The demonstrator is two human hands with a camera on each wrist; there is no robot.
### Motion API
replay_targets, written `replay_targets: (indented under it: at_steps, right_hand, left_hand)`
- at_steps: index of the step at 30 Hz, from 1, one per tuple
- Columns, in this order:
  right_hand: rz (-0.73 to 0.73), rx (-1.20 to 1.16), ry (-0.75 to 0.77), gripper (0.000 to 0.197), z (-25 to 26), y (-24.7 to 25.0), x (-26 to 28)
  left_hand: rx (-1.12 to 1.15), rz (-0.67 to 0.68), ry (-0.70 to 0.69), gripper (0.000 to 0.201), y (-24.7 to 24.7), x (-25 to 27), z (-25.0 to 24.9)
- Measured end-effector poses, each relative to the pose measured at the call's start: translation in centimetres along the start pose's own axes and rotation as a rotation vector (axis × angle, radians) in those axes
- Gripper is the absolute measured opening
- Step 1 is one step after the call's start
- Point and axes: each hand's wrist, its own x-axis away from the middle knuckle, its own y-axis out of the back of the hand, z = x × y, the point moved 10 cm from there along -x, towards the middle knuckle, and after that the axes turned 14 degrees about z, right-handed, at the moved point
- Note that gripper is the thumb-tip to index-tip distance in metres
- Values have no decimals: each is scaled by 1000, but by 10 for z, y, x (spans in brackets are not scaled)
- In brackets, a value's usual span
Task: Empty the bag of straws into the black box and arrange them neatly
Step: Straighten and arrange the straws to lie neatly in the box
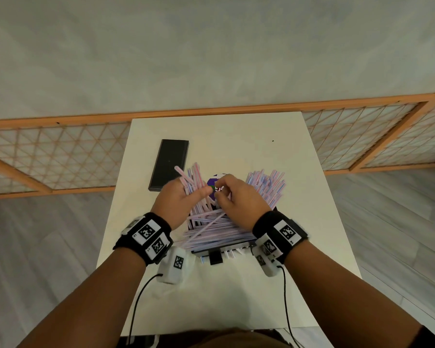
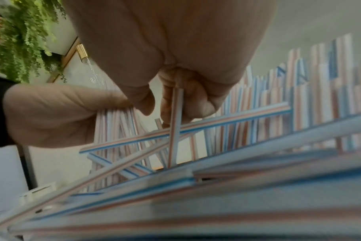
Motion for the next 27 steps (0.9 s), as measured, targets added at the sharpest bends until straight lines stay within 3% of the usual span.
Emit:
replay_targets:
  at_steps: [12, 20, 24, 27]
  right_hand:
    - [-89, 158, 126, 23, 22, 25, 26]
    - [-119, 121, 230, 69, 63, 58, 43]
    - [-113, 205, 340, 82, 92, 59, 50]
    - [-72, 369, 370, 70, 98, 44, 49]
  left_hand:
    - [-12, -193, -171, 11, 61, 35, -79]
    - [191, -441, -323, 12, 88, 75, -112]
    - [466, -424, -291, 14, 65, 76, -92]
    - [815, -351, -184, 15, 28, 66, -58]
